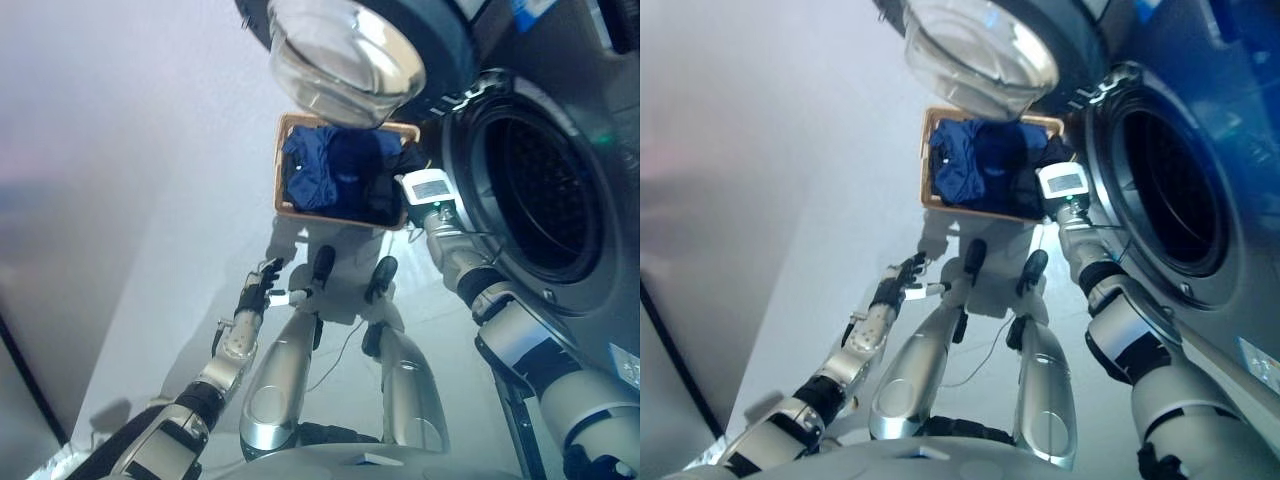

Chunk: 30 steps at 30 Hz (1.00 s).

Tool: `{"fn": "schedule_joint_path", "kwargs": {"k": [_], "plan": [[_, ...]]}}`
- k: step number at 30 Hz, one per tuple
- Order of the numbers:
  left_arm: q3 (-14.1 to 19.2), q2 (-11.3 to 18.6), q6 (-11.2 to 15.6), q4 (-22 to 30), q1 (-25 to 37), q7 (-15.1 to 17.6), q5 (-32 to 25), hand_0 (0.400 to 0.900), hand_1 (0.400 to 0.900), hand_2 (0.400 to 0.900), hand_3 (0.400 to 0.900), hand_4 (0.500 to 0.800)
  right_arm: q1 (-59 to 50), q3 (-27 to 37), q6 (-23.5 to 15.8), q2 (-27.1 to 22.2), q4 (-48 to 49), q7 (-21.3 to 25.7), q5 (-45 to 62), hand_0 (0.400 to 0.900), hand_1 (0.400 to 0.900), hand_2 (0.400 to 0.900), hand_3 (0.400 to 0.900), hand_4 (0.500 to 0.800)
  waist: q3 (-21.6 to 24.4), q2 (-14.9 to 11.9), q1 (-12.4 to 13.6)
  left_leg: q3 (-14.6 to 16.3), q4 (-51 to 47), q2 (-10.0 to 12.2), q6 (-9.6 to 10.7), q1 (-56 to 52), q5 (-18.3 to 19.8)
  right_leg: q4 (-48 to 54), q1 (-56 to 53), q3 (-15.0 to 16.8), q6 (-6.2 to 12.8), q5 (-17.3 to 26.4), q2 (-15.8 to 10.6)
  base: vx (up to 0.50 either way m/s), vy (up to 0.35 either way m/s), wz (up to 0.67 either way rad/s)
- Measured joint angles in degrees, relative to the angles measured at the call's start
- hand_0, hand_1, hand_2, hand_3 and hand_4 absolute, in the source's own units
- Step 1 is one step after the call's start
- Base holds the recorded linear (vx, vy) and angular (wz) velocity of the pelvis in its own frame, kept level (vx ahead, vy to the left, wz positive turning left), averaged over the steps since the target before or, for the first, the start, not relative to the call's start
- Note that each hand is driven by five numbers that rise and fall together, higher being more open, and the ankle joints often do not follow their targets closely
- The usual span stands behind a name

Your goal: Put the clothes in the basket into the washing machine.

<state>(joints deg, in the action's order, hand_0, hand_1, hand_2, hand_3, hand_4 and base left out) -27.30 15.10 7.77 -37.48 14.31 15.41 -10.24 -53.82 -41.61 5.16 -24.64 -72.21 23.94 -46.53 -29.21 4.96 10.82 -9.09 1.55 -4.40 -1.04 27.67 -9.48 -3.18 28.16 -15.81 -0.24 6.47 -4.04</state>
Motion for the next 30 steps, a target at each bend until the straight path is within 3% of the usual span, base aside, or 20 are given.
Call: {"fn": "schedule_joint_path", "kwargs": {"k": [3, 6, 13, 30], "plan": [[-0.4, 2.0, 1.0, 5.0, 0.5, 0.0, -1.0, 0.900, 0.900, 0.900, 0.900, 0.800, -3.2, -0.3, 0.9, -3.1, -1.7, 0.6, -0.9, 0.900, 0.900, 0.900, 0.900, 0.800, -0.4, 0.7, 0.6, -1.0, 2.5, -1.2, 0.0, 4.9, 0.0, -7.4, 6.7, -0.5, 0.11, -3.1, -2.0, -0.05, 0.043, 0.13], [-0.5, 3.0, 1.1, 5.6, 1.3, 0.0, -1.2, 0.900, 0.900, 0.900, 0.900, 0.800, -5.9, 0.0, 1.9, -4.9, -2.5, 0.9, -0.9, 0.900, 0.900, 0.900, 0.900, 0.800, -0.6, 1.1, 1.7, -1.4, 4.3, -2.4, -0.3, 8.5, -0.2, -12.8, 11.8, -0.4, 0.14, -5.1, -3.9, -0.04, 0.029, 0.14], [-0.9, 4.8, 1.3, 13.0, 1.2, 0.0, -2.1, 0.900, 0.900, 0.900, 0.900, 0.800, -11.9, 0.8, 3.0, -9.2, -4.1, 3.8, -0.6, 0.900, 0.900, 0.900, 0.900, 0.800, -1.2, 2.2, 3.2, -2.2, 11.0, -5.5, 0.3, 18.4, 0.9, -24.6, 23.1, -0.5, -0.20, -9.3, -8.2, 0.02, 0.015, 0.14], [-1.7, 7.1, 1.5, 22.6, 1.1, -0.1, -2.3, 0.900, 0.900, 0.900, 0.900, 0.800, -18.0, 0.6, 4.6, -14.7, -3.9, 7.3, -0.2, 0.900, 0.900, 0.900, 0.900, 0.800, -1.5, 3.6, 4.8, -1.3, 18.5, -8.2, 0.9, 31.3, 1.3, -35.3, 37.3, 1.0, -1.57, -11.8, -12.1, -0.02, 0.029, 0.08]]}}
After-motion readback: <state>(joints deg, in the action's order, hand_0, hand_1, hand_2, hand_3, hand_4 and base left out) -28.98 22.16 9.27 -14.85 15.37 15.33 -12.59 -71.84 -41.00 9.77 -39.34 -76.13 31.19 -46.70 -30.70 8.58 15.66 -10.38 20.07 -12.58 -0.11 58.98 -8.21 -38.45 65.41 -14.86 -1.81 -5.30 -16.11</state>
